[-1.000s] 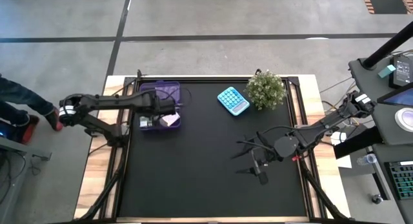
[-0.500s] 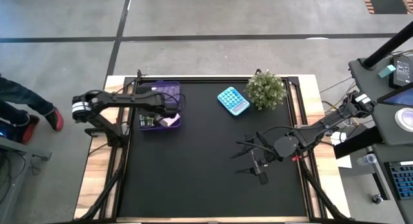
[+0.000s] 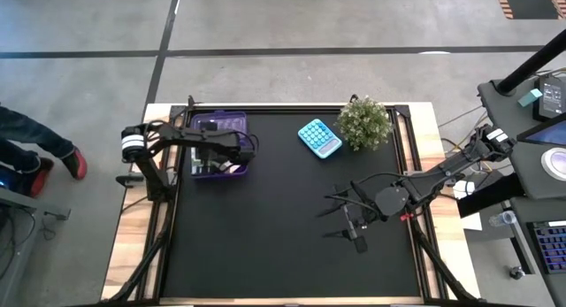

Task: Pack school essentials
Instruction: Put the blue scissors into the purple supply box

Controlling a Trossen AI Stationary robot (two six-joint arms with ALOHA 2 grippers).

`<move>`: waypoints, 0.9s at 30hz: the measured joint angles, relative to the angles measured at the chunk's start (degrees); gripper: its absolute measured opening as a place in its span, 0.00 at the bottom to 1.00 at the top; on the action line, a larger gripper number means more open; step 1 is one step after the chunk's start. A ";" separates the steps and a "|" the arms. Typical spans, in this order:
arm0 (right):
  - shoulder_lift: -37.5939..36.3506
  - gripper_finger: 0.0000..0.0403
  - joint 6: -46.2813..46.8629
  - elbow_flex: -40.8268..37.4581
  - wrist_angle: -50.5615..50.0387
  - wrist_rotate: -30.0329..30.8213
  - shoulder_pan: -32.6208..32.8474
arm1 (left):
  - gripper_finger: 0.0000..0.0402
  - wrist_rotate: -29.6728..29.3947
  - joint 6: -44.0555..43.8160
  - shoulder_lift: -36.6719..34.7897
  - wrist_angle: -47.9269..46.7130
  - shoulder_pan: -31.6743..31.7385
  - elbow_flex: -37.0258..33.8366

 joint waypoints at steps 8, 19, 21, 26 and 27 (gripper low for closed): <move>0.00 0.58 0.11 0.00 -0.02 0.00 0.00 | 0.05 3.62 -0.03 -0.01 1.07 0.00 0.98; 0.00 0.59 0.15 0.00 -0.02 0.02 0.00 | 0.06 3.79 0.53 -0.05 4.80 0.00 1.29; 0.00 0.59 0.15 0.00 -0.02 0.01 0.00 | 0.06 3.79 0.60 -0.05 5.59 0.00 1.29; 0.00 0.60 0.15 0.00 -0.02 0.00 0.00 | 0.08 3.76 0.71 -0.10 7.42 0.00 1.38; 0.00 0.60 0.15 0.00 -0.02 0.02 0.00 | 0.10 3.73 1.04 -0.10 7.72 0.00 1.46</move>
